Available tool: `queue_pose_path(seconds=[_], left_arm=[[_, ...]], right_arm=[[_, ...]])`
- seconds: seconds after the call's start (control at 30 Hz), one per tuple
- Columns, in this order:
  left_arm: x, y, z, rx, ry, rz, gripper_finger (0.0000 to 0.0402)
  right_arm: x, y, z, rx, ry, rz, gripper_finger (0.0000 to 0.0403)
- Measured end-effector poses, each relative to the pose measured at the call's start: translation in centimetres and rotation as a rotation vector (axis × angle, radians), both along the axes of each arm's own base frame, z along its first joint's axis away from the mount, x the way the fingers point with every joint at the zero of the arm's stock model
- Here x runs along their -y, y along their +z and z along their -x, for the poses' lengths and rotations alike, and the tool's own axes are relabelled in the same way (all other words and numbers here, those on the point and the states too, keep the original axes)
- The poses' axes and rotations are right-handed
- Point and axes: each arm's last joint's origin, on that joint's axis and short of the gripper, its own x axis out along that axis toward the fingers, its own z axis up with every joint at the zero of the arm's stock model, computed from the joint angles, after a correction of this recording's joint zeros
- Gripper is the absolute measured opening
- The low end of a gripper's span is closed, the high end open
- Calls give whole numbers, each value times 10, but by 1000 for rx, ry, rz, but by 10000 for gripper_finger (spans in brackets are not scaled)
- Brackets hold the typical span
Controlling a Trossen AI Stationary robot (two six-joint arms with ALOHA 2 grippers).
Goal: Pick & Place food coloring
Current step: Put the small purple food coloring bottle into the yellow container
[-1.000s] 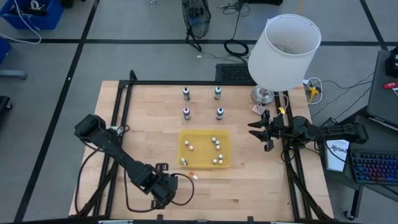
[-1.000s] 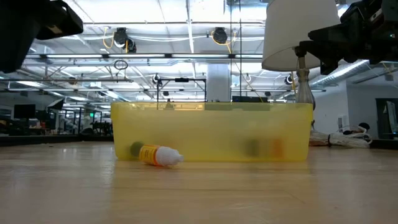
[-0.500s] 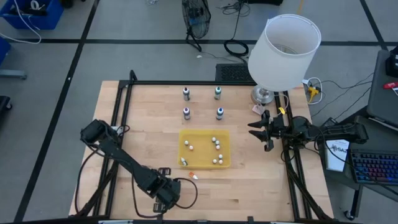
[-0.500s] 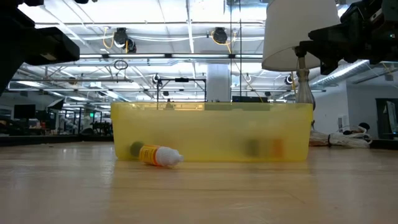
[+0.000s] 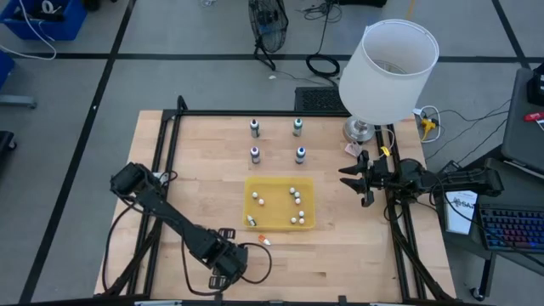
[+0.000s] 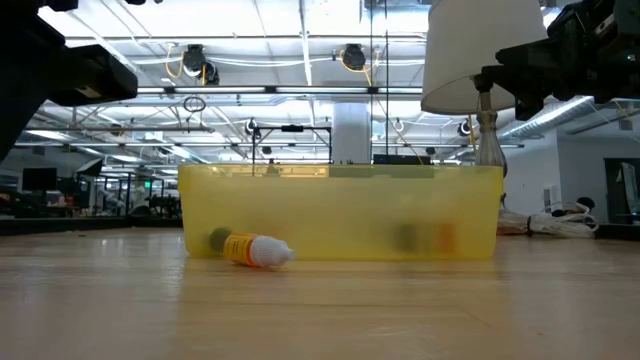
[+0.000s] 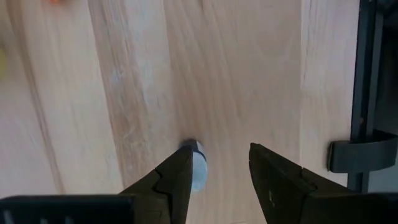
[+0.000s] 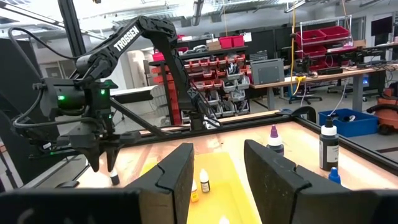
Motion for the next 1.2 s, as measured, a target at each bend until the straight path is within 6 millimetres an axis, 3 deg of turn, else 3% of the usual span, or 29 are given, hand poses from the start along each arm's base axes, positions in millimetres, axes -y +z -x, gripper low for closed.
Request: queue_pose_path(seconds=[0.37,1.2], left_arm=[[-6,0,-4,40,-23,-62,159],[4,-14,1,3,-50,-88,159]], right_arm=[[0,0,0,0,0,0,130],[0,0,0,0,0,0,130]])
